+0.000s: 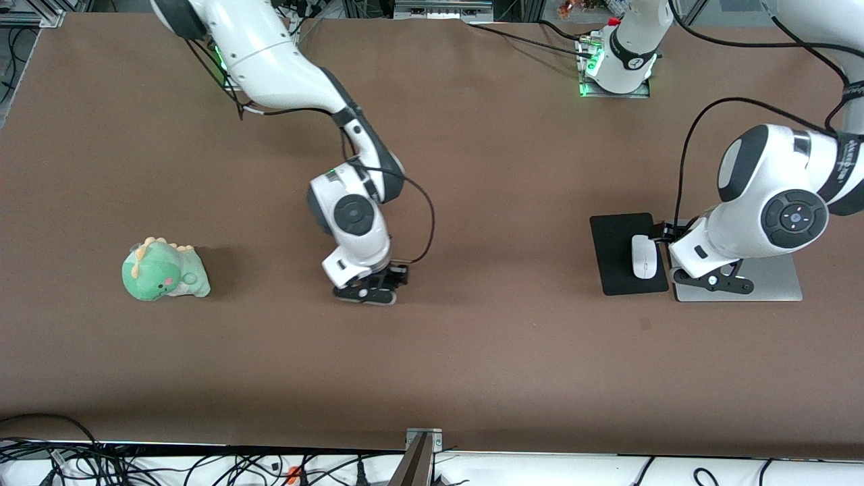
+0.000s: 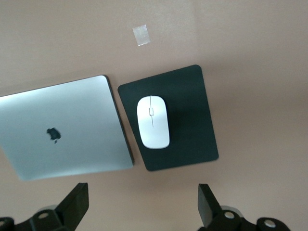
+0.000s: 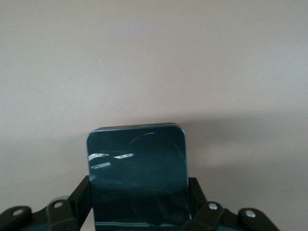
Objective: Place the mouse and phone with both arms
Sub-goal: 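Carry the phone toward the plush toy while the left gripper withdraws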
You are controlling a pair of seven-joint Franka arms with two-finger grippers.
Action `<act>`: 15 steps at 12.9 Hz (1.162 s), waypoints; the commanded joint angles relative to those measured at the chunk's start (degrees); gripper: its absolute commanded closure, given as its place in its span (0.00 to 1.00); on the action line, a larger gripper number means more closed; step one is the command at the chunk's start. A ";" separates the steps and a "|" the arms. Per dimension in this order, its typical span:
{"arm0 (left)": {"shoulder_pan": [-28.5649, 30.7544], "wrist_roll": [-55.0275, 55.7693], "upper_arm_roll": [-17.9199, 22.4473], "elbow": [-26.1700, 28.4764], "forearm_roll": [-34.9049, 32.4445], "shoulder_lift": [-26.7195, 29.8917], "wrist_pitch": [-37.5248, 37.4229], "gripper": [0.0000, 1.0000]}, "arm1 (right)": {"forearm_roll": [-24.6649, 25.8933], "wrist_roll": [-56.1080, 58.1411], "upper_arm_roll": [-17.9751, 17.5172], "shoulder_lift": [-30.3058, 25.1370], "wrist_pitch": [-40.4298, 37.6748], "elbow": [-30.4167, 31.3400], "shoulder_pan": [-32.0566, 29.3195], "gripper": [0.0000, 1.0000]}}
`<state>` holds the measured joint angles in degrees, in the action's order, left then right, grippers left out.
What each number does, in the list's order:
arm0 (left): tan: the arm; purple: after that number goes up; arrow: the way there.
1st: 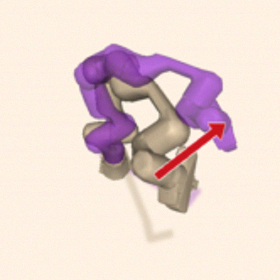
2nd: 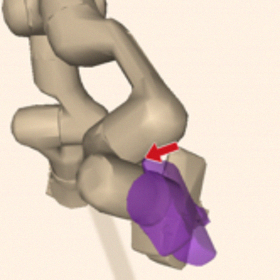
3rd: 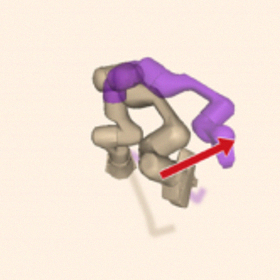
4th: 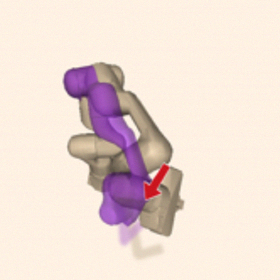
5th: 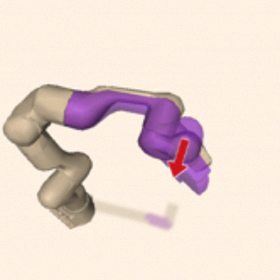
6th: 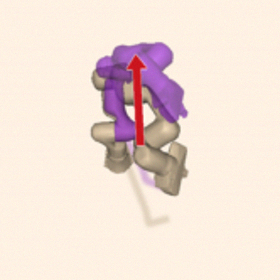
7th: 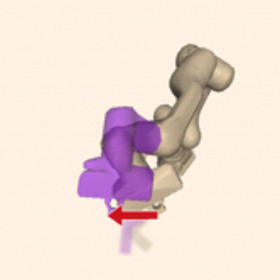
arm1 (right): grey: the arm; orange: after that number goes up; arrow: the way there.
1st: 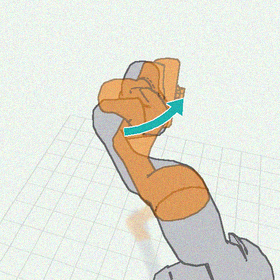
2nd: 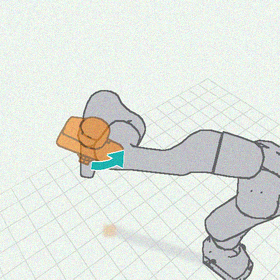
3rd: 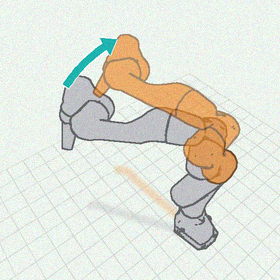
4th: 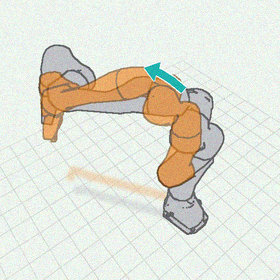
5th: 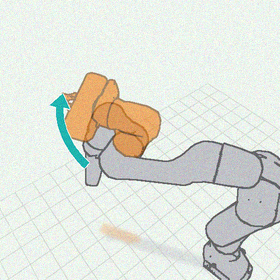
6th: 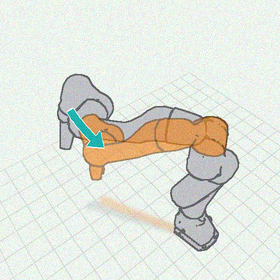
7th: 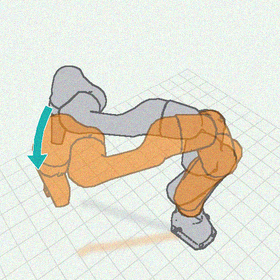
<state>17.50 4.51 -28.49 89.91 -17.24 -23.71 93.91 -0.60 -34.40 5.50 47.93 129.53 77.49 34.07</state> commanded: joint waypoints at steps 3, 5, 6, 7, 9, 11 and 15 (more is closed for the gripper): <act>-1.24 -0.73 -1.22 -12.90 1.33 -0.19 -10.57 0.00 | 0.17 16.62 -0.84 -5.13 -7.09 1.34 -8.12 0.39; -1.15 -1.08 -0.87 -17.30 2.81 1.99 -13.21 0.00 | 0.17 23.11 -0.84 -5.04 -7.09 1.87 -12.25 0.39; -1.24 -1.08 0.96 -16.79 5.70 4.35 -13.14 0.00 | 0.17 25.84 -0.84 -5.04 -7.09 2.74 -14.01 0.38; -2.72 -1.26 6.98 -15.83 9.38 8.03 -12.53 0.00 | 0.17 27.79 -0.84 -4.96 -6.92 4.23 -15.42 0.38; -11.39 -1.96 19.55 -11.10 14.68 14.02 -10.60 0.00 | 0.17 28.24 -0.84 -4.61 -5.69 6.52 -17.18 0.38; -15.90 -2.84 25.56 -4.35 14.87 18.68 -5.08 0.00 | 0.17 28.24 -0.93 -4.52 -4.64 8.02 -17.72 0.38; -21.18 -2.67 30.24 12.02 15.22 30.64 4.71 0.00 | 0.17 28.24 -0.93 -3.64 3.61 13.64 -19.04 0.32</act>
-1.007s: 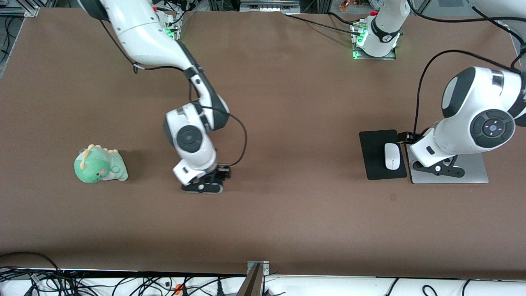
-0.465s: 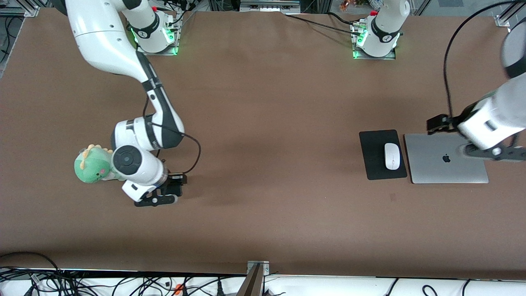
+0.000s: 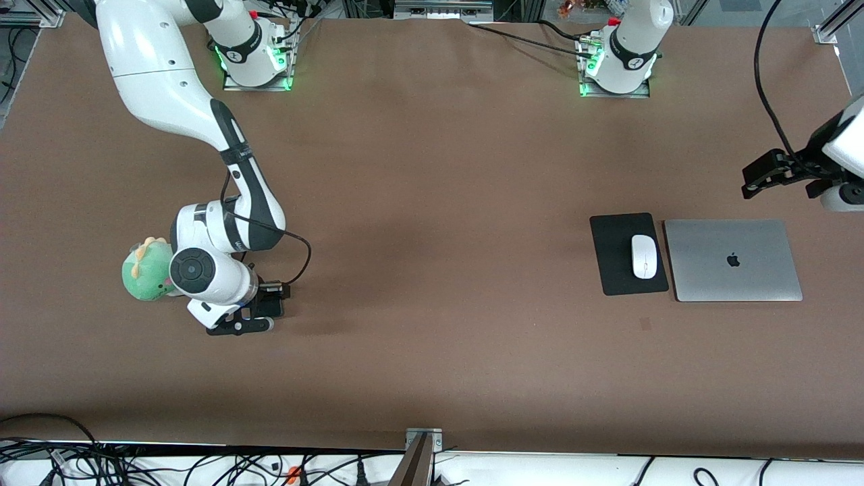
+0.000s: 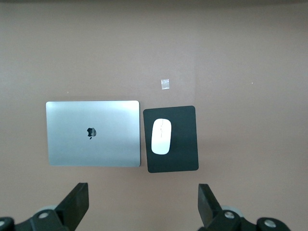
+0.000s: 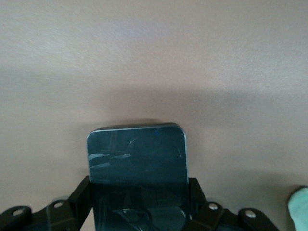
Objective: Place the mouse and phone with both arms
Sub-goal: 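Carry the phone toward the plush toy while the left gripper withdraws, then lower the black phone beside the plush toy and open the right gripper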
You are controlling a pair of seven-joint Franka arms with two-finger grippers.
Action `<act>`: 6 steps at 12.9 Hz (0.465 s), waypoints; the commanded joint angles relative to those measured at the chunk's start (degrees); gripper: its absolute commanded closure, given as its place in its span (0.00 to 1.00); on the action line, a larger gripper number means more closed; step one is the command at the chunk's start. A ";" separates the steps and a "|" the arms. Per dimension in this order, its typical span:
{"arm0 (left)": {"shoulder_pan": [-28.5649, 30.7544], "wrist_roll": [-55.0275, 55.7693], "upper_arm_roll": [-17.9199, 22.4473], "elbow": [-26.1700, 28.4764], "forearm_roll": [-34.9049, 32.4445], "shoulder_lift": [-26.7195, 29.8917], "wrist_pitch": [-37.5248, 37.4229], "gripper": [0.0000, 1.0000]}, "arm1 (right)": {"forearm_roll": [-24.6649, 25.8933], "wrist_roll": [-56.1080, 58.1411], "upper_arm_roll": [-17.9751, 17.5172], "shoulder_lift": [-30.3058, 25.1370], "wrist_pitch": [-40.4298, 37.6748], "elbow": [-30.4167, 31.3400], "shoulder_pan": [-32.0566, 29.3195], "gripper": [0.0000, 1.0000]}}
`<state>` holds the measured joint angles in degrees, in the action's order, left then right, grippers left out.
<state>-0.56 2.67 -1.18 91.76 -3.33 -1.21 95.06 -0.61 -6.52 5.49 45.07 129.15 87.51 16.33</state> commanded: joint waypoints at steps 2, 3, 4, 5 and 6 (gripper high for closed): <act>-2.96 -0.74 2.94 9.24 1.31 7.81 0.68 0.00 | 0.17 -0.33 -0.92 -0.94 3.91 3.37 -1.30 0.17; -2.78 -0.82 2.94 8.71 1.31 7.55 -0.13 0.00 | 0.08 -0.34 -1.00 -1.21 3.83 3.11 -1.30 0.15; -2.87 -0.48 2.68 8.44 1.31 7.54 -0.49 0.00 | 0.08 -0.17 -1.00 -1.56 3.74 2.58 -1.30 0.09; -2.87 -0.39 2.50 8.26 1.22 7.37 -0.49 0.00 | 0.00 0.01 -1.00 -2.87 3.65 2.58 -1.30 0.02; -2.96 -0.39 2.50 7.57 1.22 6.76 -0.49 0.00 | -0.01 0.01 -1.00 -4.27 3.13 2.58 -1.30 0.01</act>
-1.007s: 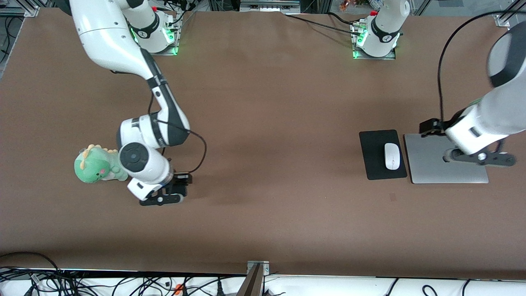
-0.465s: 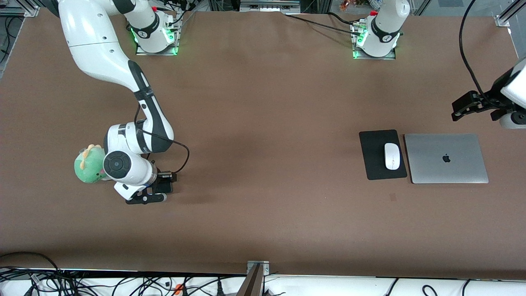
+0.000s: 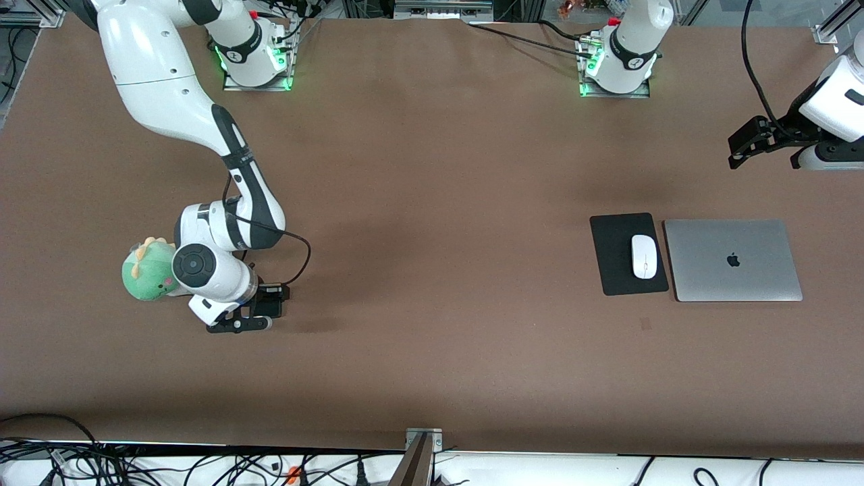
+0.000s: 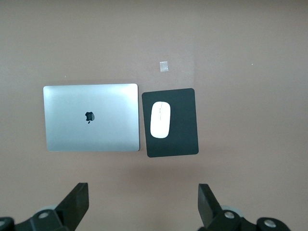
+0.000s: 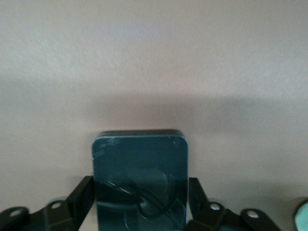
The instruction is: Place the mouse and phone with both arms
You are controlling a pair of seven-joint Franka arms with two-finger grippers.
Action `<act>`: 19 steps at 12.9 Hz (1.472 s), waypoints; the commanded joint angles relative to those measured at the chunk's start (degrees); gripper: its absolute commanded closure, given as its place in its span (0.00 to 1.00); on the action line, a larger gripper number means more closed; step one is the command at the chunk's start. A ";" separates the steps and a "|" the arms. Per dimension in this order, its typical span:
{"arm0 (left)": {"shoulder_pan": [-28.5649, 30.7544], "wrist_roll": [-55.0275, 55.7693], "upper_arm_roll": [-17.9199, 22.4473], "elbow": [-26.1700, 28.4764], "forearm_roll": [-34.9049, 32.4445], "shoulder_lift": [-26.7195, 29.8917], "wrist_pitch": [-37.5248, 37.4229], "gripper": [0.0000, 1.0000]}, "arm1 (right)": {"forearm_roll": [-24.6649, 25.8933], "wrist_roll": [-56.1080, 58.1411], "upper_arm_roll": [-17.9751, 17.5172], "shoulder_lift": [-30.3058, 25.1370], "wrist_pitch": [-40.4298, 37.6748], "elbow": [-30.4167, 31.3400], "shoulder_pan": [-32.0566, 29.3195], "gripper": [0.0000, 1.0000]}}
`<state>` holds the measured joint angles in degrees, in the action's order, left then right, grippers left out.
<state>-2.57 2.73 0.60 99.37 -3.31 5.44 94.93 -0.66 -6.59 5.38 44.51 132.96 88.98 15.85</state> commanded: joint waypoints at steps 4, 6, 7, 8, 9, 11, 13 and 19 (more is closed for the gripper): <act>-1.12 -0.35 0.72 -3.48 1.29 -2.71 -0.44 0.00 | -0.13 -0.18 -1.16 -10.56 -5.67 1.10 -0.74 0.01; -1.47 -0.26 0.02 -3.48 1.20 -2.63 -1.23 0.00 | -0.13 -0.44 -1.25 -16.44 -13.29 1.10 -0.65 0.01; -1.47 -0.18 -0.07 -3.48 1.20 -2.63 -2.28 0.00 | -0.13 -0.44 -1.33 -19.26 -16.47 1.10 -0.65 0.00; -1.56 -0.18 -0.07 -3.48 1.12 -2.71 -2.38 0.00 | -0.13 -0.27 -1.33 -22.07 -19.02 1.10 -0.65 0.00; -1.47 -0.18 -0.07 -3.57 1.20 -2.72 -2.38 0.00 | -0.13 0.34 -1.25 -25.06 -22.10 1.10 -0.65 0.00; -1.38 -0.18 0.02 -3.48 1.20 -2.71 -2.38 0.00 | -0.13 1.48 -0.90 -29.90 -27.99 1.10 -0.74 0.00; -1.47 0.00 -0.07 -3.57 1.20 -2.72 -2.38 0.00 | -0.13 7.79 -0.02 -33.51 -31.60 1.10 -0.74 0.00; -1.47 0.00 -0.07 -3.48 1.20 -2.72 -2.38 0.00 | -0.30 10.72 2.88 -37.74 -39.09 1.54 -0.74 0.00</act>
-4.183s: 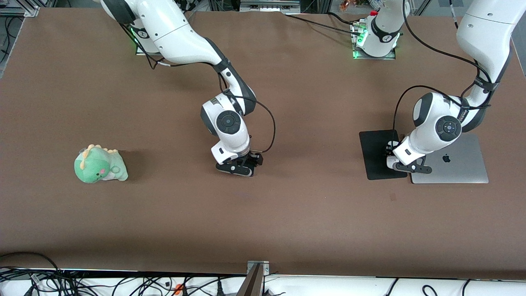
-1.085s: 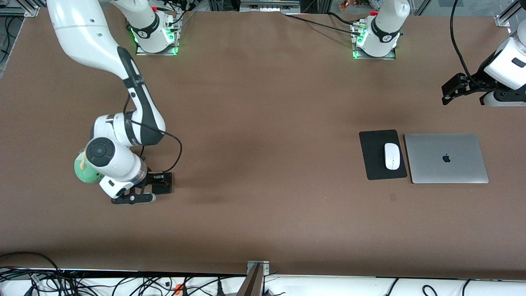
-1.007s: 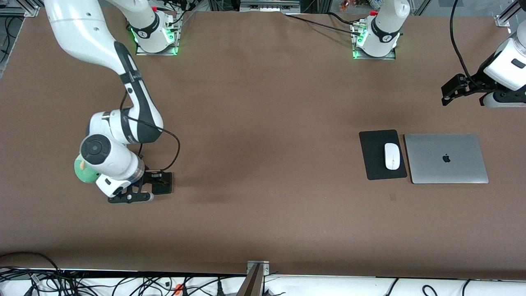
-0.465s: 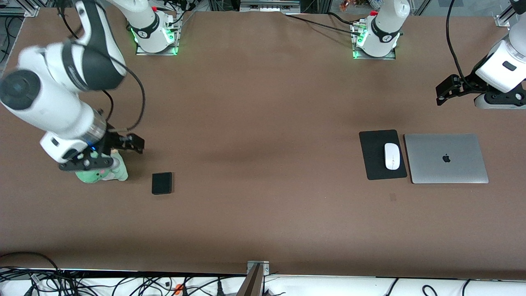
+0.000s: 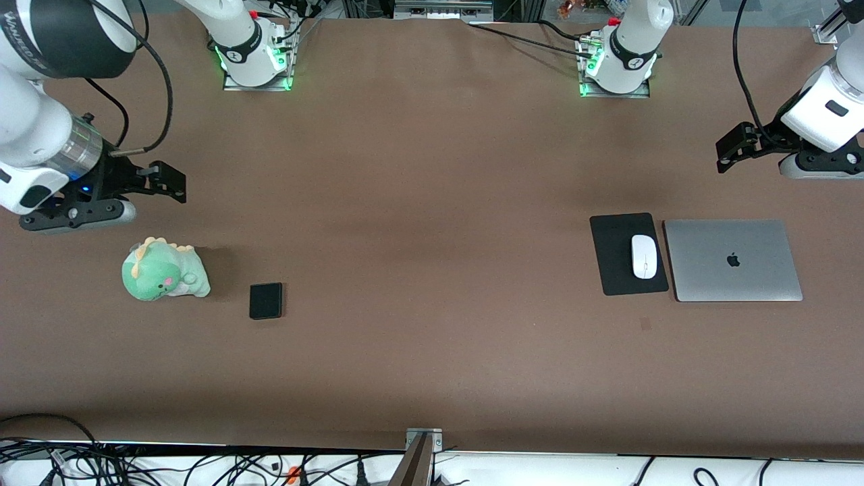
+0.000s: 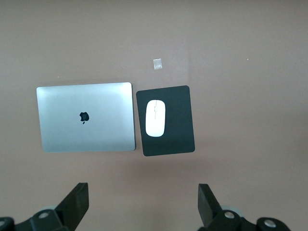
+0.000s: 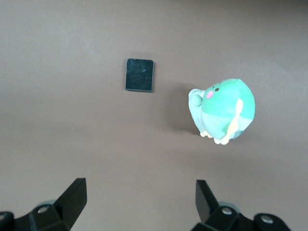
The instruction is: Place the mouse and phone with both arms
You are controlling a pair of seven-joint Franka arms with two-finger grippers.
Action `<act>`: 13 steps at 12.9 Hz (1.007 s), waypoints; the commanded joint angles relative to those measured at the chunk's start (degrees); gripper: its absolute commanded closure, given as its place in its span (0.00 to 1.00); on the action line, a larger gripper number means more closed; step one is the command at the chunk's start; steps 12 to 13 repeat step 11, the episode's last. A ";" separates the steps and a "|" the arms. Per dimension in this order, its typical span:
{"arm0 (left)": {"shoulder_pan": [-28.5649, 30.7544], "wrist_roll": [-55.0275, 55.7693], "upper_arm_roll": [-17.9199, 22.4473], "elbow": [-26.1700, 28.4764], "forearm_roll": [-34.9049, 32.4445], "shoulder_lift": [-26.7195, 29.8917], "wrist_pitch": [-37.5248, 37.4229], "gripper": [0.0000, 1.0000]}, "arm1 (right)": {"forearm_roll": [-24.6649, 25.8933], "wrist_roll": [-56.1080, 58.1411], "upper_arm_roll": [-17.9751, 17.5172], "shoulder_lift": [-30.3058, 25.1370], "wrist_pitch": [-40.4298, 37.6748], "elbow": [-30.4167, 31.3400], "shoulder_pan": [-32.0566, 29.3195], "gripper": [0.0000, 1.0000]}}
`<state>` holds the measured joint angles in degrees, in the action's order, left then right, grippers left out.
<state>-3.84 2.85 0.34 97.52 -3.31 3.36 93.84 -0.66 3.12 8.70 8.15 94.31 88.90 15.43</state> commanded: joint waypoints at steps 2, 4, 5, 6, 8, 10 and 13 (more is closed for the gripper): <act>-0.12 -0.04 0.27 -1.63 1.29 -0.63 -1.20 0.00 | -0.05 0.84 -0.43 -1.55 -0.70 0.85 -0.32 0.00; -0.21 0.22 0.18 -1.72 0.94 -0.63 -1.03 0.00 | -0.05 0.83 -0.52 -1.12 -0.79 -0.91 -0.40 0.00; -0.21 0.22 0.18 -1.63 0.85 -0.63 -1.11 0.00 | -0.05 0.92 -0.52 -1.03 -0.70 -0.92 -0.49 0.00; -0.12 0.22 0.27 -1.63 0.85 -0.63 -1.11 0.00 | -0.05 1.27 -0.52 -1.03 -0.70 -1.00 -0.49 0.00; -0.12 0.31 0.27 -1.63 0.85 -0.63 -1.20 0.00 | 0.04 1.45 -0.35 -1.03 -0.88 -0.92 -0.49 0.00; -0.03 0.57 0.27 -1.63 0.85 -0.63 -1.29 0.00 | 0.04 1.45 -0.26 -0.94 -0.88 -0.92 -0.49 0.00; -0.03 1.62 0.27 -1.63 0.85 -0.63 -1.38 0.00 | -0.05 1.45 -0.26 -0.94 -0.97 -0.92 -0.49 0.00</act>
